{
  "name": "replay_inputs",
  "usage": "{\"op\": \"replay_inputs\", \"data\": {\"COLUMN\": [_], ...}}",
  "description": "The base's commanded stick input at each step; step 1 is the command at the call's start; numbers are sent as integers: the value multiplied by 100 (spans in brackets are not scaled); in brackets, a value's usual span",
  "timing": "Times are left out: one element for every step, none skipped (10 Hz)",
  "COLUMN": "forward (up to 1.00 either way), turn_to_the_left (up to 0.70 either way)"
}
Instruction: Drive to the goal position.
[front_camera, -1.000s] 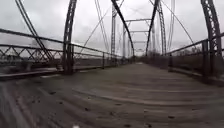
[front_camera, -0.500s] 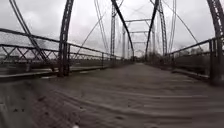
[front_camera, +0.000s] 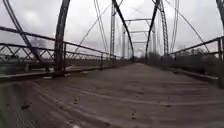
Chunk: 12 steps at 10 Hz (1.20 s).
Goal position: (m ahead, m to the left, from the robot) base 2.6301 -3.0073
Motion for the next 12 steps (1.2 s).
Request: {"op": "replay_inputs", "data": {"forward": [70, 70, 70, 70, 70, 70, 70, 70, 70, 70, 70, 70], "turn_to_the_left": [0, 0, 0, 0, 0, 0, 0, 0, 0, 0, 0, 0]}}
